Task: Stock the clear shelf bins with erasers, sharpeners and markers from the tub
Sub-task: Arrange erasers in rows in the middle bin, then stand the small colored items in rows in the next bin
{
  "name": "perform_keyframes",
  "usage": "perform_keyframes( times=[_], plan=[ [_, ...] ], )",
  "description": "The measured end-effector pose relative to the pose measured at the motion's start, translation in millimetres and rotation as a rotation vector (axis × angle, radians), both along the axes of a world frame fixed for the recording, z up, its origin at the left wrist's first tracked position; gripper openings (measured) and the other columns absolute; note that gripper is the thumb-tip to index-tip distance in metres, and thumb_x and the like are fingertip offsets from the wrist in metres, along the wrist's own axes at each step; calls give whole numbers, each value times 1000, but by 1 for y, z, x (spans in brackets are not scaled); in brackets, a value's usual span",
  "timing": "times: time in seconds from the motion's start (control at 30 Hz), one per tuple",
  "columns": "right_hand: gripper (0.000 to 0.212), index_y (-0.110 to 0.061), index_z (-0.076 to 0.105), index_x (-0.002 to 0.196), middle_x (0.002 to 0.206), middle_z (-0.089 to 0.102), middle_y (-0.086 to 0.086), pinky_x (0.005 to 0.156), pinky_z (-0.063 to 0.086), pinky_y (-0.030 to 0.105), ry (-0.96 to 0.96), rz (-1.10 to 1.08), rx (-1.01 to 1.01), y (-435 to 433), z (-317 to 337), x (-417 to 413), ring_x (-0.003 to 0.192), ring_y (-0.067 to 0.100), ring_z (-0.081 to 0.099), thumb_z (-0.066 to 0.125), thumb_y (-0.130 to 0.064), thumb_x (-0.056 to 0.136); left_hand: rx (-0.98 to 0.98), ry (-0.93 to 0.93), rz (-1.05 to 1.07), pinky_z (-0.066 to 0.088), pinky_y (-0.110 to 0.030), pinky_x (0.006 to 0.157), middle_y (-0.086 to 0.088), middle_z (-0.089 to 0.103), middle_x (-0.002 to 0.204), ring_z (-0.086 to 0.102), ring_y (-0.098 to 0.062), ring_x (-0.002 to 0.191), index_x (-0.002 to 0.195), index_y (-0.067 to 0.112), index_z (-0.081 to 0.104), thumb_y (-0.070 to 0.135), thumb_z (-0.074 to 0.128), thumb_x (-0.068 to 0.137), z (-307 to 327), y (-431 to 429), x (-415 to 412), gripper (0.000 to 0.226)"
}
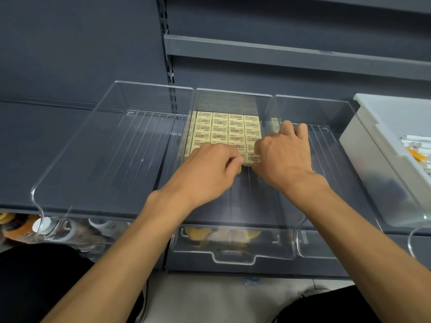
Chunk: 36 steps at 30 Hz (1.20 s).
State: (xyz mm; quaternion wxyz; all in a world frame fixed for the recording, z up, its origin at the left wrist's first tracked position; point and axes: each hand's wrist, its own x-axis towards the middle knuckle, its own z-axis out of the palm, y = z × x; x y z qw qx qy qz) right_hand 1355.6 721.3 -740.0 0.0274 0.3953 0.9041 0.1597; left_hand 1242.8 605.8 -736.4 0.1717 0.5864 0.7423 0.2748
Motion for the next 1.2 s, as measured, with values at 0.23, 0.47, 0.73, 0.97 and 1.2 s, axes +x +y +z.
perform_keyframes(
  times=[0.23, 0.47, 0.73, 0.97, 1.2],
  plan=[
    [15, -23, 47, 83, 83, 56, -4, 89, 26, 36, -62, -11, 12, 4, 1, 1, 109, 23, 38, 54, -33, 91, -3, -16, -18, 32, -18, 56, 15, 47, 55, 46, -2, 56, 80, 25, 66, 29, 49, 102, -1, 0, -1, 29],
    [13, -24, 43, 86, 79, 51, -2, 87, 27, 36, -132, 23, 30, 10, 0, -5, 108, 24, 40, 53, -30, 92, -1, -5, -34, 36, -22, 58, 14, 46, 54, 45, -4, 54, 83, 20, 69, 28, 48, 102, -1, 0, 0, 29],
    [23, -17, 37, 104, 70, 51, -1, 88, 27, 37, -61, 41, 52, 12, -11, -6, 106, 23, 43, 53, -27, 90, 3, 22, -41, 37, -22, 56, 12, 46, 54, 46, -6, 53, 85, 20, 69, 28, 48, 102, -3, -1, 0, 28],
    [7, -26, 41, 94, 72, 46, -2, 94, 26, 40, -113, 19, 1, 13, -7, -9, 109, 24, 40, 47, -23, 92, 5, 38, -32, 34, -21, 55, 13, 48, 54, 47, -4, 54, 83, 22, 68, 29, 47, 102, -6, 4, 2, 29],
    [30, -23, 59, 115, 117, 61, 1, 95, 25, 38, 247, 73, -213, 4, 5, 9, 119, 24, 40, 55, -41, 91, 29, 96, -43, 35, -27, 58, 13, 55, 61, 53, -5, 63, 83, 20, 66, 28, 46, 102, -4, 1, 8, 29]
  ],
)
